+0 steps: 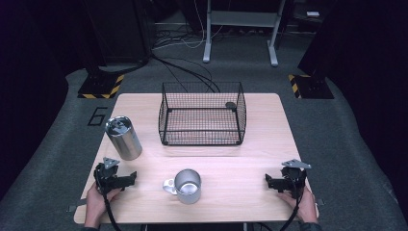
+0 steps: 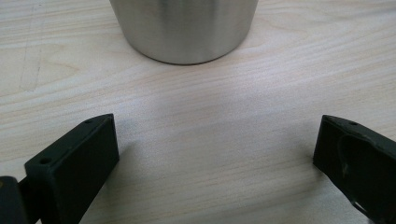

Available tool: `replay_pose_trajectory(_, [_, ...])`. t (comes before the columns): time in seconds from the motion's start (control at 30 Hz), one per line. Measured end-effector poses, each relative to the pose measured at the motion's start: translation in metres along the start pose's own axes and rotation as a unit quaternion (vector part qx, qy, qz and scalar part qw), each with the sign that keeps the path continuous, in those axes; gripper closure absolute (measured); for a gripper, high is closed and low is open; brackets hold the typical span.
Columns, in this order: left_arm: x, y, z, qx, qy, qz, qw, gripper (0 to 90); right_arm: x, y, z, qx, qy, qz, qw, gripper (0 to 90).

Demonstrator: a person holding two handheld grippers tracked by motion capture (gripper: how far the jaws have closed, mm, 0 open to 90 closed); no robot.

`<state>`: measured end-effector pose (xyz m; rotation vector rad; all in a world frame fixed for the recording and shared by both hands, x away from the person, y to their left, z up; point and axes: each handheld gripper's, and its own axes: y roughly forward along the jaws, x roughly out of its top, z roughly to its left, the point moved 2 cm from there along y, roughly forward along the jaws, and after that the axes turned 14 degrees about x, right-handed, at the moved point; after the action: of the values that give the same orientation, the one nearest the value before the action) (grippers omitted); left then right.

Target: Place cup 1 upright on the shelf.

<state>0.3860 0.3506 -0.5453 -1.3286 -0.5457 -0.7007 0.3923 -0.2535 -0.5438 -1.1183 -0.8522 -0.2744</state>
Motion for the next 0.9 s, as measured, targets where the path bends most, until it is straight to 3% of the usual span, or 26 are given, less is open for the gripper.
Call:
replay_pose_trajectory(0.07, [-0.001, 0.000, -0.001, 0.000, -0.008, -0.001, 1.0000, 0.1, 0.000, 0.000, 0.000, 0.002, -0.001, 0.001, 1.0000, 0.0])
replay_pose_trajectory(0.2, [-0.002, -0.001, 0.002, 0.000, 0.000, -0.005, 1.0000, 0.3, 0.001, 0.001, -0.003, 0.015, -0.013, 0.004, 0.9998, 0.0])
replay_pose_trajectory(0.43, [-0.004, -0.002, 0.003, 0.005, -0.005, -0.005, 1.0000, 0.1, 0.002, 0.001, -0.003, 0.020, -0.018, 0.002, 0.9996, 0.0])
replay_pose_trajectory(0.5, [-0.004, -0.004, 0.004, 0.001, -0.004, 0.001, 1.0000, 0.2, 0.002, 0.001, -0.003, 0.020, -0.018, 0.002, 0.9996, 0.0])
replay_pose_trajectory(0.53, [-0.005, -0.005, 0.004, -0.002, -0.015, -0.007, 0.9999, 0.2, 0.002, 0.001, -0.003, 0.020, -0.018, 0.003, 0.9996, 0.0])
replay_pose_trajectory(0.63, [-0.006, -0.007, 0.006, -0.006, -0.016, -0.007, 0.9998, 0.2, 0.002, 0.001, -0.003, 0.019, -0.018, 0.003, 0.9997, 0.0])
replay_pose_trajectory(0.73, [-0.005, -0.010, 0.006, -0.012, -0.031, -0.015, 0.9994, 0.2, 0.002, 0.001, -0.004, 0.019, -0.023, 0.003, 0.9995, 0.0])
replay_pose_trajectory(0.9, [0.001, -0.020, 0.010, -0.022, -0.033, -0.022, 0.9990, 0.2, 0.002, 0.002, -0.003, 0.019, -0.016, 0.002, 0.9997, 0.0])
